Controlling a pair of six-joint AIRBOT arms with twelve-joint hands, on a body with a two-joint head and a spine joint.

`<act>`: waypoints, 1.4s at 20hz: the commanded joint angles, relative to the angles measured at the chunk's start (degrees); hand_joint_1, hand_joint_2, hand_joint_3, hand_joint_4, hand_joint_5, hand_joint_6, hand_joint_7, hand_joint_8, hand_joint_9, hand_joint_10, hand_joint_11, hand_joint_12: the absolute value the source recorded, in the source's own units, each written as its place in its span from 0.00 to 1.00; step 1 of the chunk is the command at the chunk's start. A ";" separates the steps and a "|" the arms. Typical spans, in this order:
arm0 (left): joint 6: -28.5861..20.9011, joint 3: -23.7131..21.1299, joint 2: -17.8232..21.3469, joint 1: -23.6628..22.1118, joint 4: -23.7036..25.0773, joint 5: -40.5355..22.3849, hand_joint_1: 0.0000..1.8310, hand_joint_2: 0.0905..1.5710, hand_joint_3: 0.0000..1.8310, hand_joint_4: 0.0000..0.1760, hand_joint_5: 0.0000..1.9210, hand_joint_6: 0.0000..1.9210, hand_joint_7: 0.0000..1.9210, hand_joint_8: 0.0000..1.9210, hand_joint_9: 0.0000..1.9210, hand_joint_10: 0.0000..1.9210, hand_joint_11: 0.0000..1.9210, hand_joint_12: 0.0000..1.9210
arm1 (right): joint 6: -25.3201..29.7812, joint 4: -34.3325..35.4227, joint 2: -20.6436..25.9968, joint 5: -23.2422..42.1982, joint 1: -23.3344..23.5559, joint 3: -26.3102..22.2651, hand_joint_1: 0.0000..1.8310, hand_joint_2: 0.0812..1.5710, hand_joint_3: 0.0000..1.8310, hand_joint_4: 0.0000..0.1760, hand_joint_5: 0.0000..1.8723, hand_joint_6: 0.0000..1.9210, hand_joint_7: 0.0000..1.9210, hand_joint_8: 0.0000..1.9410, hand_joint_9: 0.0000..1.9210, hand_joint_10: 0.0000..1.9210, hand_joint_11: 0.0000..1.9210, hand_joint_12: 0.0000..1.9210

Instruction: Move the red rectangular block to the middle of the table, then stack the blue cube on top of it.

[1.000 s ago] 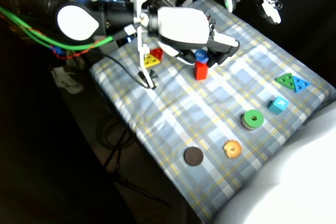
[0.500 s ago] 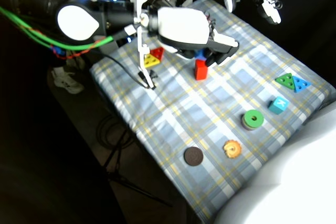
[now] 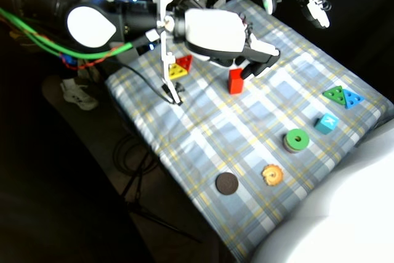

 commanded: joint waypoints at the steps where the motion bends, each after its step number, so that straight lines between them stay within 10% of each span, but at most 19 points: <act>1: -0.39 0.06 -0.33 -0.19 1.88 -7.11 0.46 0.94 0.00 0.00 0.01 0.00 0.00 0.00 0.00 0.00 0.00 0.00 | -0.30 0.59 0.23 6.85 0.93 -0.89 0.50 0.73 0.00 0.00 0.31 0.49 0.43 0.47 0.34 0.73 0.08 1.00; 5: -0.39 0.07 -0.34 -0.15 1.80 -7.13 0.48 0.93 0.00 0.02 0.01 0.00 0.00 0.00 0.00 0.00 0.00 0.00 | -0.30 -1.73 2.01 9.11 0.93 -3.84 0.41 0.68 0.00 0.00 0.16 0.15 0.22 0.19 0.11 0.63 0.01 0.97; 8: -0.39 0.10 -0.28 0.01 1.50 -7.20 0.48 0.93 0.00 0.11 0.01 0.00 0.00 0.00 0.00 0.00 0.00 0.00 | 2.40 -6.22 2.44 9.77 0.92 -5.57 0.34 0.65 0.00 0.11 0.05 0.01 0.10 0.00 0.07 0.31 0.00 0.81; 13: -0.39 -0.26 0.80 0.70 0.59 -8.63 0.46 0.94 0.00 0.19 0.00 0.00 0.00 0.00 0.00 0.00 0.00 0.00 | 11.57 -15.98 1.89 9.51 -0.89 -5.56 0.33 0.70 0.00 0.13 0.02 0.00 0.03 0.00 0.02 0.22 0.00 0.66; 15: -0.39 -0.51 1.44 0.91 0.23 -9.62 0.48 0.93 0.00 0.06 0.01 0.00 0.00 0.00 0.00 0.00 0.00 0.00 | 11.59 -16.44 0.91 8.77 -1.85 -5.38 0.35 0.73 0.00 0.01 0.06 0.01 0.05 0.00 0.04 0.25 0.00 0.72; 18: -0.39 -0.61 2.19 1.03 0.01 -10.24 0.44 0.94 0.00 0.11 0.00 0.00 0.00 0.00 0.00 0.00 0.00 0.00 | 11.88 -16.86 0.15 8.12 -2.59 -5.08 0.37 0.73 0.00 0.13 0.07 0.00 0.05 0.00 0.00 0.27 0.00 0.70; 22: -0.39 -0.53 3.05 1.14 -0.23 -10.98 0.47 0.94 0.00 0.15 0.00 0.00 0.00 0.00 0.00 0.00 0.00 0.00 | 12.61 -17.07 -1.04 8.04 -3.44 -4.27 0.34 0.75 0.00 0.16 0.03 0.00 0.00 0.00 0.00 0.18 0.00 0.47; 28: -0.38 -0.45 3.66 1.14 -0.20 -12.44 0.39 0.95 0.00 0.32 0.00 0.00 0.00 0.00 0.00 0.00 0.00 0.00 | 13.25 -17.05 -4.48 7.31 -3.57 -1.90 0.32 0.77 0.00 0.00 0.08 0.01 0.03 0.00 0.00 0.26 0.00 0.60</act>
